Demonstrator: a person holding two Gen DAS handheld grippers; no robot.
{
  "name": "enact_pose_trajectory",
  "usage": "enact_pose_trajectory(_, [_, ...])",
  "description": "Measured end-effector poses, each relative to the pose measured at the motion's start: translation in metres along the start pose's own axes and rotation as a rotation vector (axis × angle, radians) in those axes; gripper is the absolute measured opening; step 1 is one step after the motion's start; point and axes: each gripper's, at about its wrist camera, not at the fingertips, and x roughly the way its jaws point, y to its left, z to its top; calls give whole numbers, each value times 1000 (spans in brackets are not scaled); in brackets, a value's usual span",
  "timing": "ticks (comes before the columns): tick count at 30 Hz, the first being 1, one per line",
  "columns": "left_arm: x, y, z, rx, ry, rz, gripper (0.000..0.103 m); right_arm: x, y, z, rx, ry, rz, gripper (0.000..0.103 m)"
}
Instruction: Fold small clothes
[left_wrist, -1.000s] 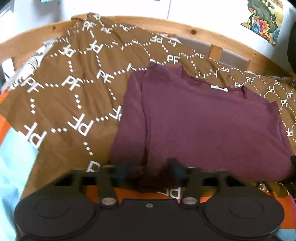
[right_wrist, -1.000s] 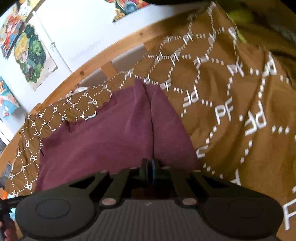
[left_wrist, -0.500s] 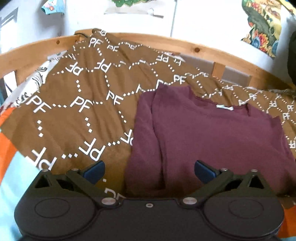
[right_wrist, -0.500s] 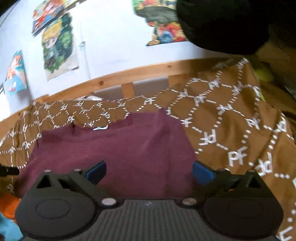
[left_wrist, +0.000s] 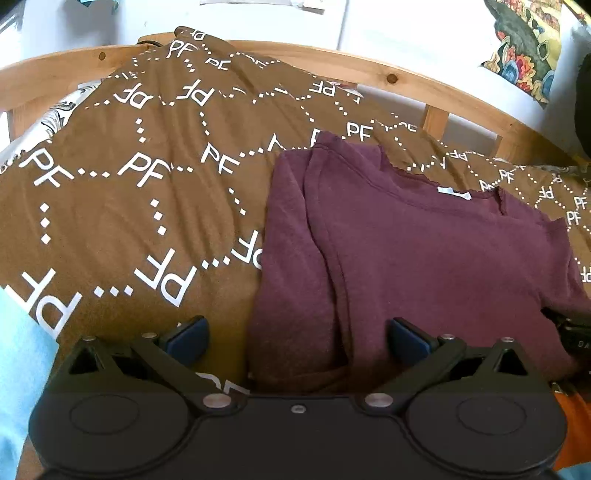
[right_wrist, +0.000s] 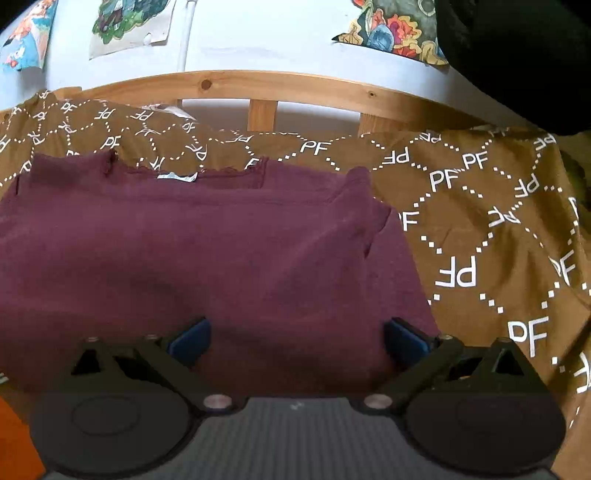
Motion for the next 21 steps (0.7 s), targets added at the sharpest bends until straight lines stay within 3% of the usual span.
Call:
enact_pose_trajectory(8, [2,6,12,-70,21,-58,102,-20,-4,6,55,-82,26,103])
enact_pose_trajectory(14, [14,5,19,-94,27,-26,102,-45,21,14,-55,-170,107,103])
enact_pose_trajectory(18, [15,-5,17,-53,26,7,102,-45,42,9,-149,-149,180,103])
enact_pose_trajectory(21, [15,-4,18,-60,35,7,102,-26,55,1,-211,-32,166,103])
